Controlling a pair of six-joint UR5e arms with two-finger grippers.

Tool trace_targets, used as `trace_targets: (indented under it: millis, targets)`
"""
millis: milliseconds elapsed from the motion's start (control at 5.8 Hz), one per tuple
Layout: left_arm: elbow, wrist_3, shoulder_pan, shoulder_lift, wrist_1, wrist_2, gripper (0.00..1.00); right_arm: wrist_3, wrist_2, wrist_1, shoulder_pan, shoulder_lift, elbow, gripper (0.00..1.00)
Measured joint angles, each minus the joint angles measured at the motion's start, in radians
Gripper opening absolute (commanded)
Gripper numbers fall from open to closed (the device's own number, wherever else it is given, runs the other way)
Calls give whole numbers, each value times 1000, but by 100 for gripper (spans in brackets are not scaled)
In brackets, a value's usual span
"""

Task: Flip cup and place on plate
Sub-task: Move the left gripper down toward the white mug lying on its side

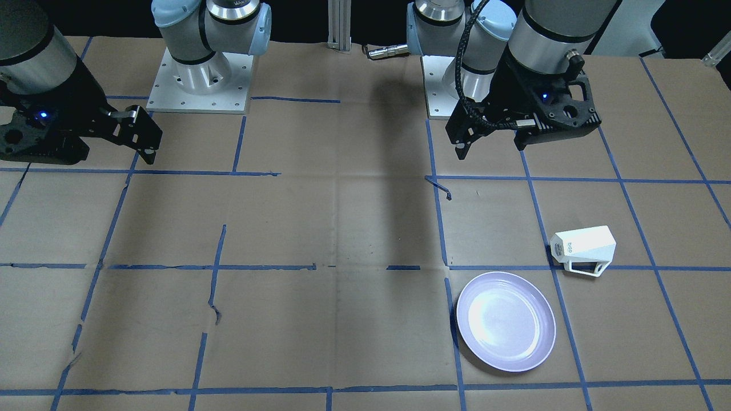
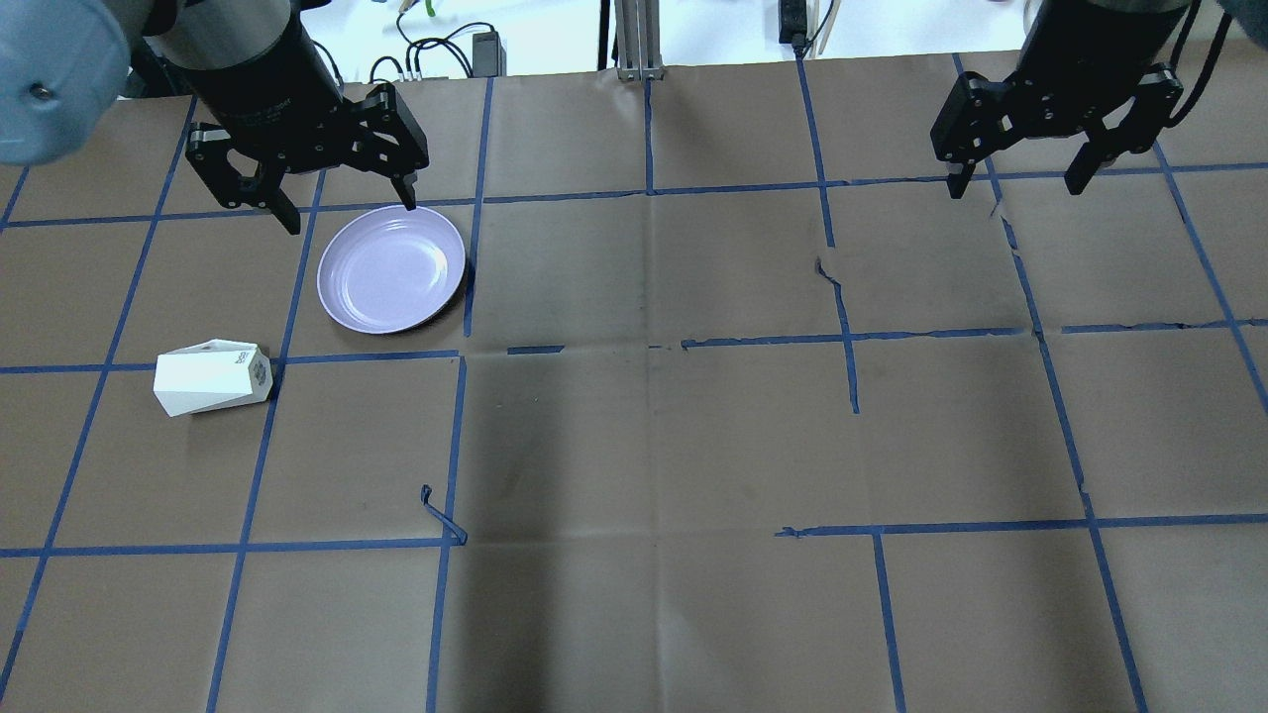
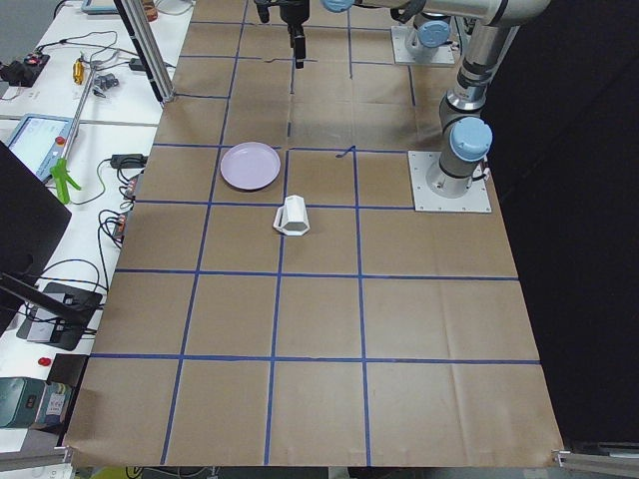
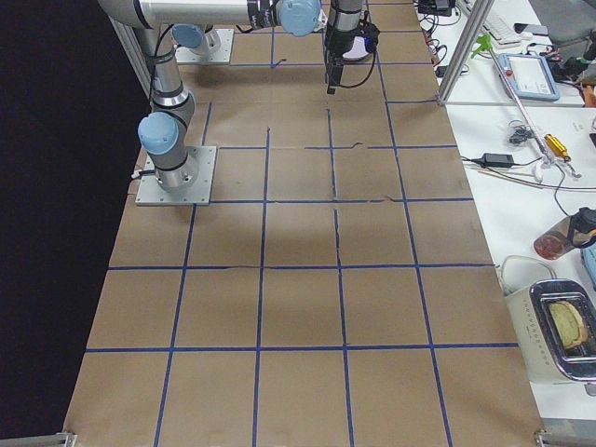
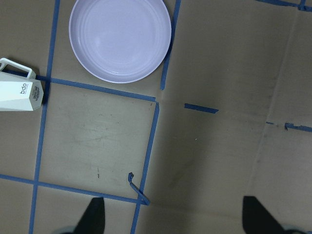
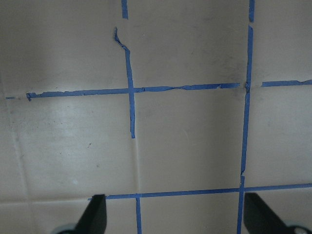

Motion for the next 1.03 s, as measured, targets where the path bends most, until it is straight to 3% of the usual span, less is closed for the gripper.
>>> trace_targets:
  millis: [517,1034]
  targets:
    - [0,40,33,-5,1,2,99,0,0,0,0,0,0,100]
    - [1,503,382,-29,3,-13,99,0,0,0,0,0,0,100]
